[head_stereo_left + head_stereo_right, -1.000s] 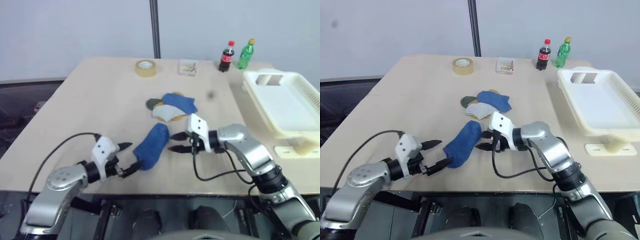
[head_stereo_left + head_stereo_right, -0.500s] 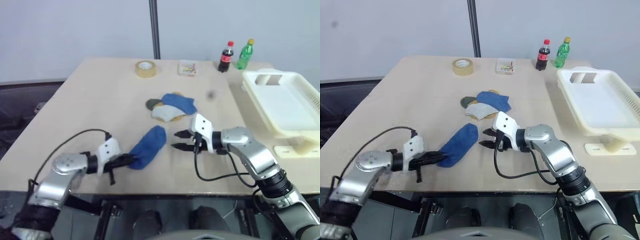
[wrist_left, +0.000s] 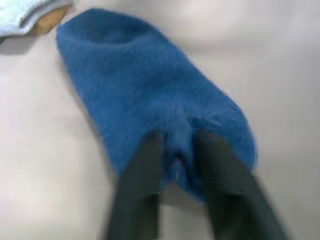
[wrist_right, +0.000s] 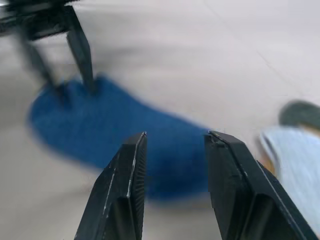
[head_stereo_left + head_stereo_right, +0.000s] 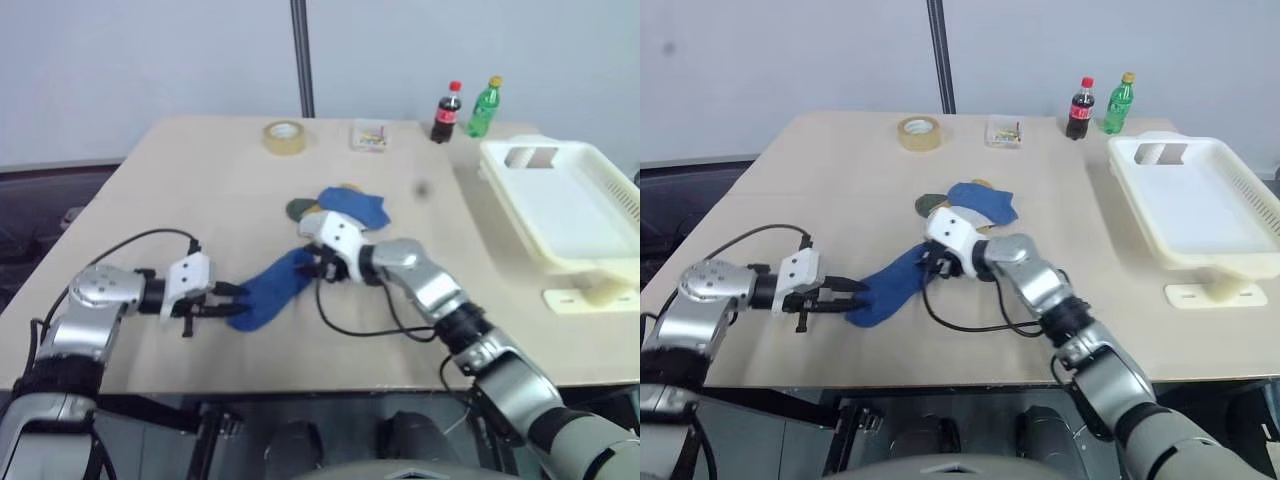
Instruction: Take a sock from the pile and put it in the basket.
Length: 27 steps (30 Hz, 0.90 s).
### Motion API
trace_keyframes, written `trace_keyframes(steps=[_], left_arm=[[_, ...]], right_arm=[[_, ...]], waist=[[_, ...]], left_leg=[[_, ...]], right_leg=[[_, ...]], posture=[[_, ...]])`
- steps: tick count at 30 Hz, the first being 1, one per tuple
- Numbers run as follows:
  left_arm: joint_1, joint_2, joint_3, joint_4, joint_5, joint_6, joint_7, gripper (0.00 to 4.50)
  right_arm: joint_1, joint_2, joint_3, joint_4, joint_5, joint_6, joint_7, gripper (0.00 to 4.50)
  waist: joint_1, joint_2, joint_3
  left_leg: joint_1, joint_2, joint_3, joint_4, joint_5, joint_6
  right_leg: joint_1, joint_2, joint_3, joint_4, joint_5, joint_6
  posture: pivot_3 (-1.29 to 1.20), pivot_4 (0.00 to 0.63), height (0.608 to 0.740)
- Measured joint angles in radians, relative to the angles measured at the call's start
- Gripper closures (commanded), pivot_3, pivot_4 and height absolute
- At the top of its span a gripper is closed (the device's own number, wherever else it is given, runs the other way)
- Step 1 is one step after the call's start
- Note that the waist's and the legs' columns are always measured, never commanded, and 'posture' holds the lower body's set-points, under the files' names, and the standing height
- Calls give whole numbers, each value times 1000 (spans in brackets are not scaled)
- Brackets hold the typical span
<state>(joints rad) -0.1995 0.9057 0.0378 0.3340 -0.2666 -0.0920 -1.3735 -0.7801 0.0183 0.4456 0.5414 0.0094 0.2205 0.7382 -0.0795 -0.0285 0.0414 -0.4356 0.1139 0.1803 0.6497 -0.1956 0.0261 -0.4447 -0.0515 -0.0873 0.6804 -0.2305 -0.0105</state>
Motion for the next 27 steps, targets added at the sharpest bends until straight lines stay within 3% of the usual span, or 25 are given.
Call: trace_keyframes(steps=[6, 10, 11, 16, 20, 21, 25, 27], left_arm=[[304, 2, 223, -313, -111, 217, 161, 2322], [450, -61, 325, -511, -165, 327, 282, 2273], [471, -74, 332, -536, -171, 346, 300, 2273], [569, -161, 364, -666, -226, 449, 408, 2273], [530, -264, 327, -699, -247, 576, 575, 2273], [498, -292, 306, -699, -246, 599, 617, 2273], [377, -358, 240, -687, -245, 673, 731, 2273], [328, -362, 214, -672, -243, 697, 753, 2027]], right_arm=[[-85, 70, -14, 372, -79, -175, -101, 2622], [-123, 84, -18, 479, -124, -236, -138, 4463], [-121, 81, -21, 479, -126, -233, -136, 4463], [-19, 17, -74, 272, -106, -52, -121, 4463], [213, -57, -104, -183, -71, 280, -115, 4463], [264, -71, -103, -292, -71, 357, -124, 4463], [340, -91, -87, -512, -76, 481, -159, 4463], [362, -93, -85, -555, -70, 499, -166, 3696]], waist=[[-3, 0, 0], [-6, 4, -5], [-5, 4, -6], [15, 5, -13], [38, 6, -19], [41, 6, -20], [45, 10, 40], [45, 13, 46]], left_leg=[[1, -1, 0, -1, 0, -1], [5, 1, -1, -1, -1, 1], [7, 1, -2, 0, -1, 1], [6, 1, -4, 0, -2, 2], [5, -1, -8, 0, -2, 2], [5, -2, -9, 0, -2, 2], [12, -5, -18, -2, -2, 2], [15, -6, -23, 2, -2, 3]], right_leg=[[1, -2, -1, 0, 0, 0], [3, -3, -1, 1, 0, 1], [6, -3, -2, 0, 0, 1], [6, -7, -4, -1, -2, -1], [7, -11, -6, -1, -4, 0], [7, -12, -8, -1, -4, 0], [12, -20, -14, -4, -6, -4], [16, -20, -17, -1, -6, -4]], posture=[[0, 0, 740], [0, 0, 740], [0, 0, 740], [0, 0, 740], [0, 0, 740], [0, 150, 740], [0, 150, 740], [0, 150, 740]])
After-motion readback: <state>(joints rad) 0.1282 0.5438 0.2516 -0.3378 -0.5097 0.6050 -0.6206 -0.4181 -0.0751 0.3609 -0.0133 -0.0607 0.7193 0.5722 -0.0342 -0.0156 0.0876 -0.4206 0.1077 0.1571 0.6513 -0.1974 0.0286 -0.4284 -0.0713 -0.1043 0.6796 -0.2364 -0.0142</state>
